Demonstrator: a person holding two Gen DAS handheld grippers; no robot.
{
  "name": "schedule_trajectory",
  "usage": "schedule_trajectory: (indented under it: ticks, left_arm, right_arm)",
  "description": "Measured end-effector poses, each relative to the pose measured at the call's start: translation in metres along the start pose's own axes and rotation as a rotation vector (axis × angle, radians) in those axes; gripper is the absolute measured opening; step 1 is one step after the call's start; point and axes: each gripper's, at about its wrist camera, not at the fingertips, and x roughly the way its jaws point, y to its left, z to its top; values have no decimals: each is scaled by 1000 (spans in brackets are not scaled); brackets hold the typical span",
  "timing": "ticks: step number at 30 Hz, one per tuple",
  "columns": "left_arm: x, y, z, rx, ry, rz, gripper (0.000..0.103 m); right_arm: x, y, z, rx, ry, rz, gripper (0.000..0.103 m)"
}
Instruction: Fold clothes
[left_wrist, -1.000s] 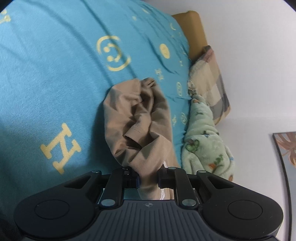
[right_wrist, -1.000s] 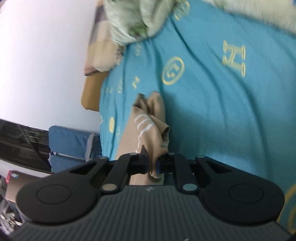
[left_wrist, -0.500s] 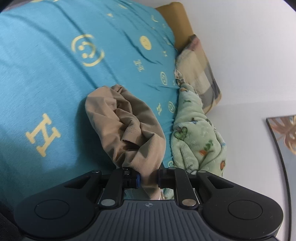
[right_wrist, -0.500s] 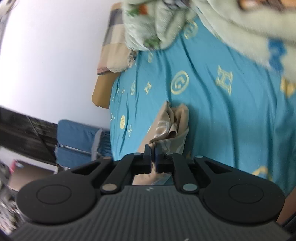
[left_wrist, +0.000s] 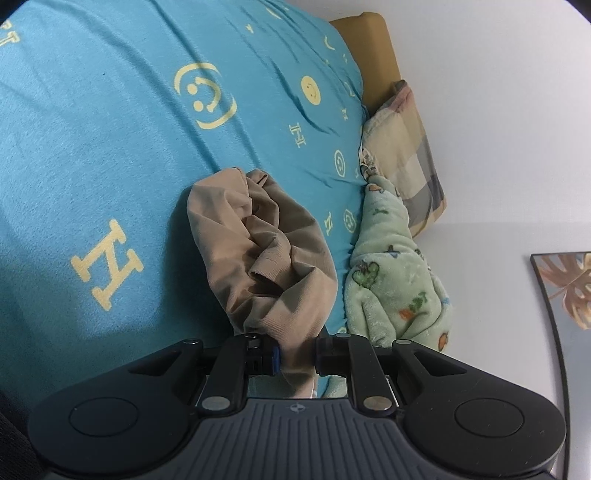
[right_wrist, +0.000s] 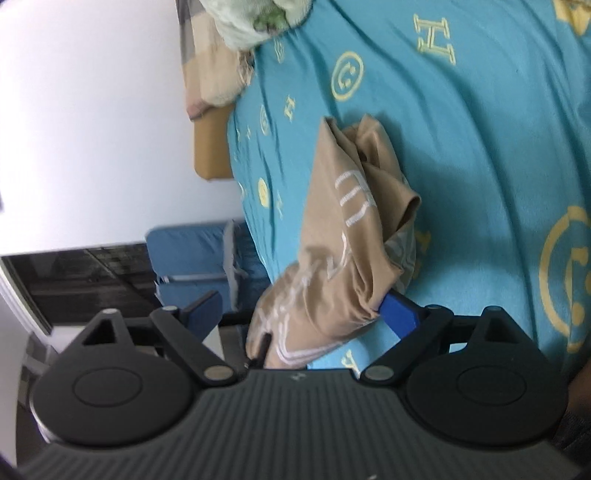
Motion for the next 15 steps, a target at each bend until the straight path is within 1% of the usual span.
schedule_trajectory:
  ticks: [1, 3, 5, 7, 9, 11, 13, 14, 15]
  left_arm:
    - [-1, 0, 0, -3, -2, 0, 17]
    - [0, 1, 0, -6, 4, 4, 17]
    - [2, 1, 1, -3, 16, 3, 17]
    - [3, 2, 4, 1, 22, -5, 17]
    - [5, 1, 5, 2, 28, -11, 17]
    - [8, 1, 7, 2, 33, -18, 17]
    - [10, 2, 8, -4, 39, -27, 17]
    - [11, 2, 9, -9, 40, -31, 17]
    - [13, 3, 10, -14, 41, -35, 17]
  right_arm:
    - [-4, 3, 0, -6, -9, 15, 94]
    - [-10, 11, -1, 4, 7, 67, 94]
    - [-16, 18, -2, 1, 23, 146, 93]
    - [-19, 25, -3, -15, 32, 182, 94]
    - [-11, 24, -5, -1, 74, 192, 94]
    - [7, 16, -10, 36, 147, 171, 94]
    - [26, 4, -15, 61, 199, 108, 94]
    - [33, -2, -16, 68, 205, 71, 93]
    - [37, -7, -13, 67, 177, 20, 93]
